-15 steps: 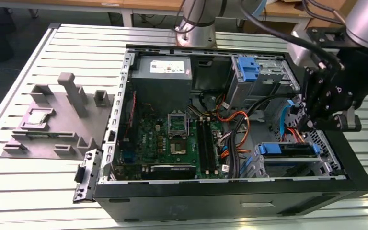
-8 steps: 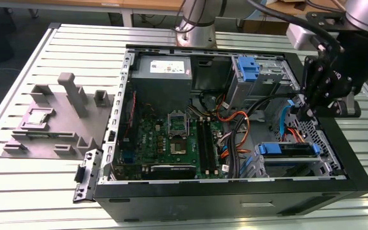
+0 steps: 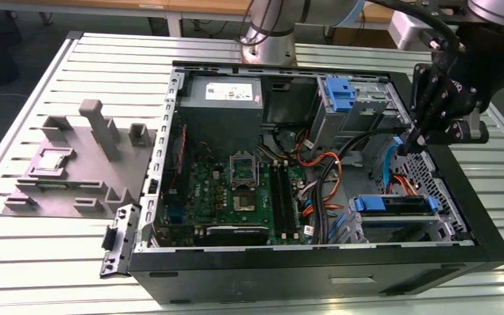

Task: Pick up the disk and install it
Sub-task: 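Insert the second disk wire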

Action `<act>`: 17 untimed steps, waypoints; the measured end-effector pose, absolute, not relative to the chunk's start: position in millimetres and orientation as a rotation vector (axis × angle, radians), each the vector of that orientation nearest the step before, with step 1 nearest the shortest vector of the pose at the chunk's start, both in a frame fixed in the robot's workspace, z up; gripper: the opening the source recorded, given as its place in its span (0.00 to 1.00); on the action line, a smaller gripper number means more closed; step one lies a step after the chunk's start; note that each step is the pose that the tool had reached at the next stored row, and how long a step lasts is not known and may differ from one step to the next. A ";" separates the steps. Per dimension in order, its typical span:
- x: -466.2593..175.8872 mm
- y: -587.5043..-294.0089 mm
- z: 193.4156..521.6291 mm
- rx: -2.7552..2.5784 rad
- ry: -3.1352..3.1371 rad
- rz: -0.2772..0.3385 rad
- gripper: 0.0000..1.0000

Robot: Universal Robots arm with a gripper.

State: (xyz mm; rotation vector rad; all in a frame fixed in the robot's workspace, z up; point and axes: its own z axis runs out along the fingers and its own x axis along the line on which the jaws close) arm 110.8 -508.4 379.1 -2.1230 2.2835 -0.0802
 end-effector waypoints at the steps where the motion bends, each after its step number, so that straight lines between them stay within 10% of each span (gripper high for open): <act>1: 110.7 -506.8 380.1 -2.123 2.284 -0.080 0.11; 14: 109.3 -501.2 379.9 -2.134 2.293 -0.103 0.11; 17: 105.1 -500.9 379.7 -2.134 2.293 -0.103 0.24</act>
